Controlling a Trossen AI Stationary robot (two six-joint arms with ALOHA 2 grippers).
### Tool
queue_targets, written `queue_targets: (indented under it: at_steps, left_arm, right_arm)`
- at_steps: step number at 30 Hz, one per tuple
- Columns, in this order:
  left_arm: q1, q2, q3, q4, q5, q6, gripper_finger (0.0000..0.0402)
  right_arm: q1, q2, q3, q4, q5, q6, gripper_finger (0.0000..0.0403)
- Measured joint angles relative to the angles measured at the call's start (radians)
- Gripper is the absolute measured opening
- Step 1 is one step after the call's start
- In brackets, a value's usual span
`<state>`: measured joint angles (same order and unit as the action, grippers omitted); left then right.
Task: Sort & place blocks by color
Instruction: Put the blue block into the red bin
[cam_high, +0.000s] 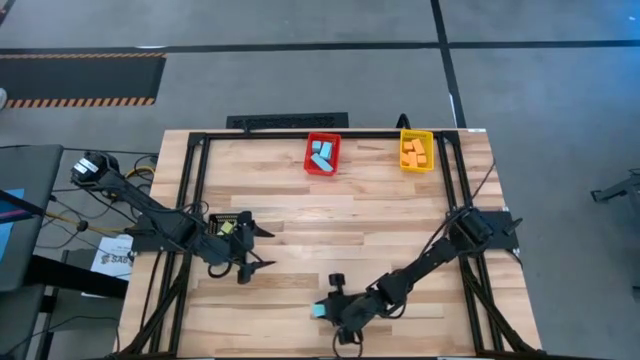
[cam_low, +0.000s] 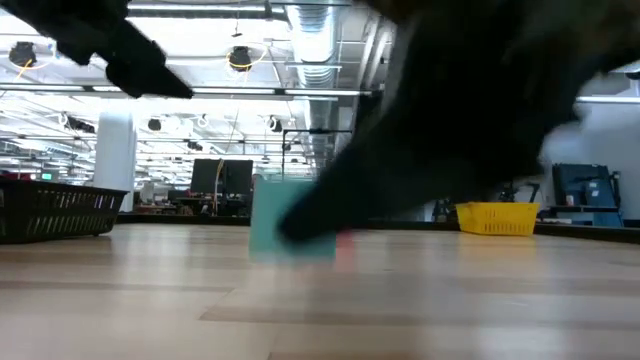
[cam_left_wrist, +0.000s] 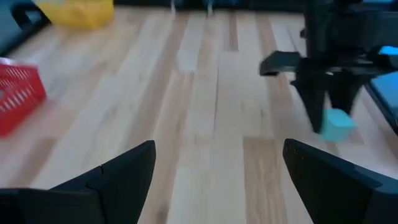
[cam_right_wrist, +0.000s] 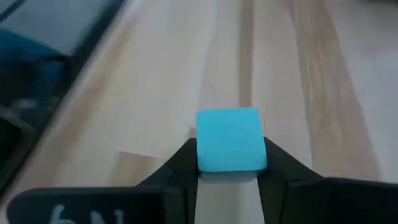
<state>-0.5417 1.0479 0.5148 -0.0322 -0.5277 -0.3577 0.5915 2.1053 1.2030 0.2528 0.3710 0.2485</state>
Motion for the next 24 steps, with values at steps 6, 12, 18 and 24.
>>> queue_targets:
  at_steps: [6, 12, 18, 24]
  left_arm:
    - [0.077, 0.0, 0.0, 0.159, 0.061, 0.169, 0.0341]
    - [0.215, 0.0, 0.0, 0.198, 0.14, 0.277, 0.0341]
    - [0.322, 0.0, 0.0, 0.196, 0.14, 0.385, 0.0341]
    - [0.443, 0.0, 0.0, 0.198, 0.163, 0.469, 0.0341]
  right_arm:
    - [-0.057, -0.162, 0.0, -0.221, -0.011, -0.177, 0.0119]
    - [-0.239, -0.385, -0.106, -0.321, -0.029, -0.289, 0.0119]
    - [-0.572, -0.481, -0.211, -0.186, -0.065, -0.27, 0.0119]
    - [-0.863, -0.374, -0.101, -0.269, -0.157, -0.263, 0.0119]
